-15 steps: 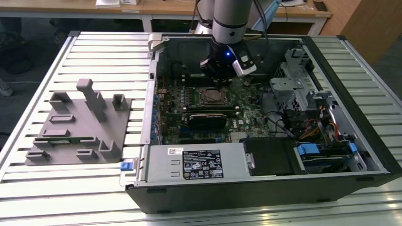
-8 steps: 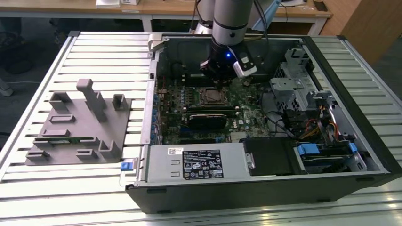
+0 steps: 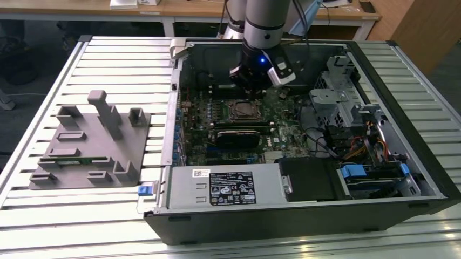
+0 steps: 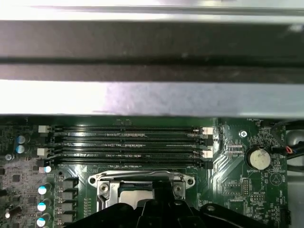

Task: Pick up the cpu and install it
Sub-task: 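Install the second cpu locking lever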

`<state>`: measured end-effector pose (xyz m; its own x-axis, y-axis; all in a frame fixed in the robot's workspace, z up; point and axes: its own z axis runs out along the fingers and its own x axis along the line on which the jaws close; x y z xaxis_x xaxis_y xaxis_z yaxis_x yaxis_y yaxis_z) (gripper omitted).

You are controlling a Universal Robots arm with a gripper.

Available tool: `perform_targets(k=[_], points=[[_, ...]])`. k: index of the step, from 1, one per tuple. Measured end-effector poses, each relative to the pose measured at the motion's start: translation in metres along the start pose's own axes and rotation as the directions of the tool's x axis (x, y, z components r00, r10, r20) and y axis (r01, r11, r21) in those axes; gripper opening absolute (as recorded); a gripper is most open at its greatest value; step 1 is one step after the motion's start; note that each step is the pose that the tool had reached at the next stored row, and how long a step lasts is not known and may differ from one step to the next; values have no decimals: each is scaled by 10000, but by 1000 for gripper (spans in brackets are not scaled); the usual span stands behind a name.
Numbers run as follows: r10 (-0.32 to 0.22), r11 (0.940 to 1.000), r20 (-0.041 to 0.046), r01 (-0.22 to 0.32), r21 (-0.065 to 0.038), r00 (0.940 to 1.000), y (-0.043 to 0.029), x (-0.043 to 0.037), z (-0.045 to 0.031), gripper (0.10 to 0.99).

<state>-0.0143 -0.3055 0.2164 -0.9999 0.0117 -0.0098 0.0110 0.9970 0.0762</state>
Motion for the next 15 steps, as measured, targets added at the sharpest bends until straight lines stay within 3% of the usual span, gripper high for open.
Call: perform_targets(k=[5, 15], points=[[-3, 10000, -1, 3, 0, 10000, -10, -1, -19, 106], [0, 10000, -1, 0, 1, 10000, -101, -1, -26, 106]])
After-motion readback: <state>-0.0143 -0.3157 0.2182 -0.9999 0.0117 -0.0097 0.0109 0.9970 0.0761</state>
